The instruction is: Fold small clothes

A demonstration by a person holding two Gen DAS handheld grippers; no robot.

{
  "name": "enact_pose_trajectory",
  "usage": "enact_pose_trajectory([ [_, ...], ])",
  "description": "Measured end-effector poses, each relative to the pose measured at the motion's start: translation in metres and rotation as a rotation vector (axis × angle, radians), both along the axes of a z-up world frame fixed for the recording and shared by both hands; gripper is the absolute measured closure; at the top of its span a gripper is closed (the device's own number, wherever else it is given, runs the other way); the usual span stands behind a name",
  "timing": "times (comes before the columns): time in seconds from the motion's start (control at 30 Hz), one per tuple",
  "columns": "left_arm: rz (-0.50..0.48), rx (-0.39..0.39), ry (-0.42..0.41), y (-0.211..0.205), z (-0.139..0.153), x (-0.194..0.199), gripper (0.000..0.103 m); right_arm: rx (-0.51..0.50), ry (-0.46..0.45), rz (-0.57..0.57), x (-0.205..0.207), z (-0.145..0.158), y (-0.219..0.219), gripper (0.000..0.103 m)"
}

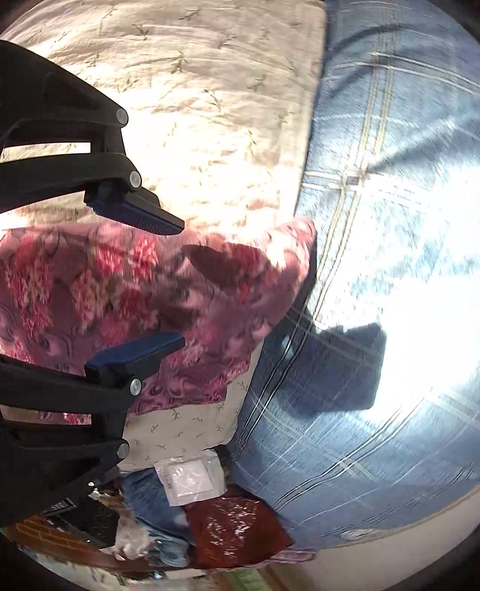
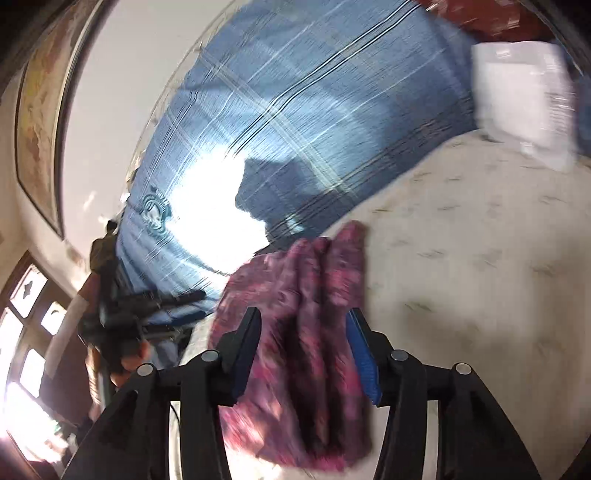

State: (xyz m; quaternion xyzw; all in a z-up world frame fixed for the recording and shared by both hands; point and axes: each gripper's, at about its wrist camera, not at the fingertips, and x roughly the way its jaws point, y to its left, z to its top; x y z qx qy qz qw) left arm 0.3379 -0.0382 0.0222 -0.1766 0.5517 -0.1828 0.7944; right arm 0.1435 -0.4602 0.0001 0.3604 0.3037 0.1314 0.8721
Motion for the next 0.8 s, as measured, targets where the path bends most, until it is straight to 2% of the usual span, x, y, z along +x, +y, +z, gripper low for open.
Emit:
enact_pose_trajectory([
  [0.07, 0.028, -0.040, 0.048, 0.015, -0.014, 0.000, 0.050, 0.028, 0.063, 0.048, 0.046, -0.007, 0.006, 0.050],
  [0.17, 0.028, -0.061, 0.075, 0.022, -0.029, 0.002, 0.050, 0.023, 0.152, 0.109, 0.093, -0.025, 0.024, 0.050],
  [0.2, 0.022, -0.070, 0.088, 0.021, -0.033, 0.003, 0.050, 0.014, 0.196, 0.133, 0.106, -0.032, 0.031, 0.050],
  [0.27, 0.014, -0.092, 0.106, 0.016, -0.038, 0.005, 0.050, -0.043, 0.222, 0.181, 0.121, -0.039, 0.044, 0.052],
  [0.3, 0.010, -0.099, 0.107, 0.015, -0.037, 0.005, 0.050, -0.117, 0.225, 0.187, 0.123, -0.036, 0.050, 0.081],
  [0.33, 0.006, -0.113, 0.100, 0.013, -0.033, 0.002, 0.050, -0.134, 0.200, 0.198, 0.120, -0.030, 0.051, 0.092],
  [0.4, -0.014, -0.133, 0.052, 0.006, -0.023, -0.007, 0.050, -0.142, 0.071, 0.181, 0.101, -0.004, 0.049, 0.093],
  [0.47, -0.035, -0.110, 0.000, -0.001, -0.015, -0.015, 0.047, -0.132, 0.002, 0.131, 0.085, 0.012, 0.039, 0.093],
  [0.53, -0.045, -0.051, -0.021, -0.012, -0.021, -0.017, 0.044, -0.173, 0.024, 0.085, 0.083, 0.008, 0.030, 0.092],
  [0.57, -0.052, -0.008, -0.015, -0.022, -0.031, -0.015, 0.044, -0.212, 0.069, 0.077, 0.087, -0.001, 0.028, 0.092],
  [0.63, -0.071, 0.056, 0.035, -0.036, -0.053, -0.012, 0.043, -0.273, 0.216, 0.065, 0.099, -0.033, 0.023, 0.090],
  [0.67, -0.068, 0.059, 0.049, -0.040, -0.060, -0.013, 0.043, -0.270, 0.258, 0.072, 0.103, -0.046, 0.023, 0.088],
  [0.7, -0.056, 0.057, 0.022, -0.039, -0.058, -0.017, 0.043, -0.240, 0.239, 0.059, 0.099, -0.046, 0.019, 0.089],
  [0.73, -0.063, 0.071, 0.006, -0.038, -0.052, -0.021, 0.043, -0.229, 0.228, 0.035, 0.095, -0.041, 0.015, 0.082],
  [0.8, -0.075, 0.090, -0.009, -0.035, -0.041, -0.033, 0.043, -0.215, 0.175, 0.001, 0.078, -0.022, 0.011, 0.079],
])
